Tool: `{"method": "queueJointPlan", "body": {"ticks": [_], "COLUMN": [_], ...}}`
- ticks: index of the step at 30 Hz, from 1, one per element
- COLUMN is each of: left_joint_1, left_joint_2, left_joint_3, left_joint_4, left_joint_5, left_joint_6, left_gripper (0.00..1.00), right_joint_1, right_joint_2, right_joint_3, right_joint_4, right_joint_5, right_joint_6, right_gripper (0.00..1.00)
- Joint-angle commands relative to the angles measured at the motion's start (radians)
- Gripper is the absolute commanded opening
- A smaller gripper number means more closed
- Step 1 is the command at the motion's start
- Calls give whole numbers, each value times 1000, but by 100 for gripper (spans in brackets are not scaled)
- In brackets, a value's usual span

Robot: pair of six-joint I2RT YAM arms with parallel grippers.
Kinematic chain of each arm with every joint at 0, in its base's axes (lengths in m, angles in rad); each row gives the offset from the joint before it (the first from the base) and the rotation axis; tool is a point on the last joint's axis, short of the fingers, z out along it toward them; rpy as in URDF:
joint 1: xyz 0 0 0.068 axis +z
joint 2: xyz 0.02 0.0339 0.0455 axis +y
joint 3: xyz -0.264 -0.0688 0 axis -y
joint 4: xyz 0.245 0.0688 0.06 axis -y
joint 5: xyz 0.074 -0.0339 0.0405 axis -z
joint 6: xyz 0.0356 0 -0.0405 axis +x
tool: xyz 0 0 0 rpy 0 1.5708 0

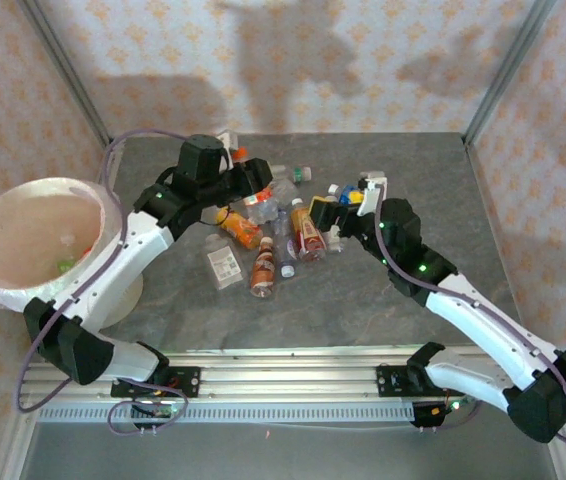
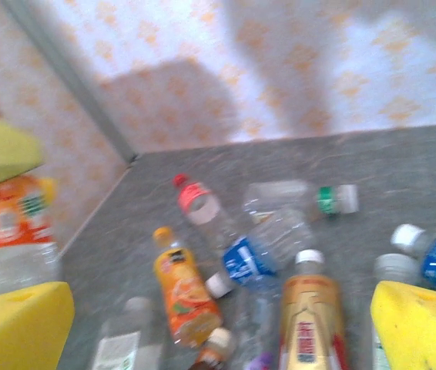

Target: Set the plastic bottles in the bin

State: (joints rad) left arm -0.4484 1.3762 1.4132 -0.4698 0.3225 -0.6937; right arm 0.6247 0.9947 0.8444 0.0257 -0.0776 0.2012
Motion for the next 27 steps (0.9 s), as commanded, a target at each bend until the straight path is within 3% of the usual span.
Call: {"method": "queueJointPlan", "body": {"ticks": [1, 11, 24, 27], "left_joint_1": [19, 63, 101, 120], "left_joint_2": [-55, -154, -251, -284], "left_joint_3": [28, 95, 243, 242], "left_joint_4": [-92, -272, -464, -447], "left_joint_5": [-102, -281, -766, -796], "left_joint_6": [62, 154, 373, 413], "left_gripper": [46, 46, 46, 46], "right_joint_1": [-8, -18, -31, -32], "right_joint_2": [-20, 19, 76, 82], "right_joint_3": [-23, -39, -7, 0], "right_joint_4": [23, -15, -10, -15], "right_joint_5": [215, 278, 263, 262], "right_joint_6": [13, 71, 74, 76], "right_gripper": [99, 99, 99, 99]}}
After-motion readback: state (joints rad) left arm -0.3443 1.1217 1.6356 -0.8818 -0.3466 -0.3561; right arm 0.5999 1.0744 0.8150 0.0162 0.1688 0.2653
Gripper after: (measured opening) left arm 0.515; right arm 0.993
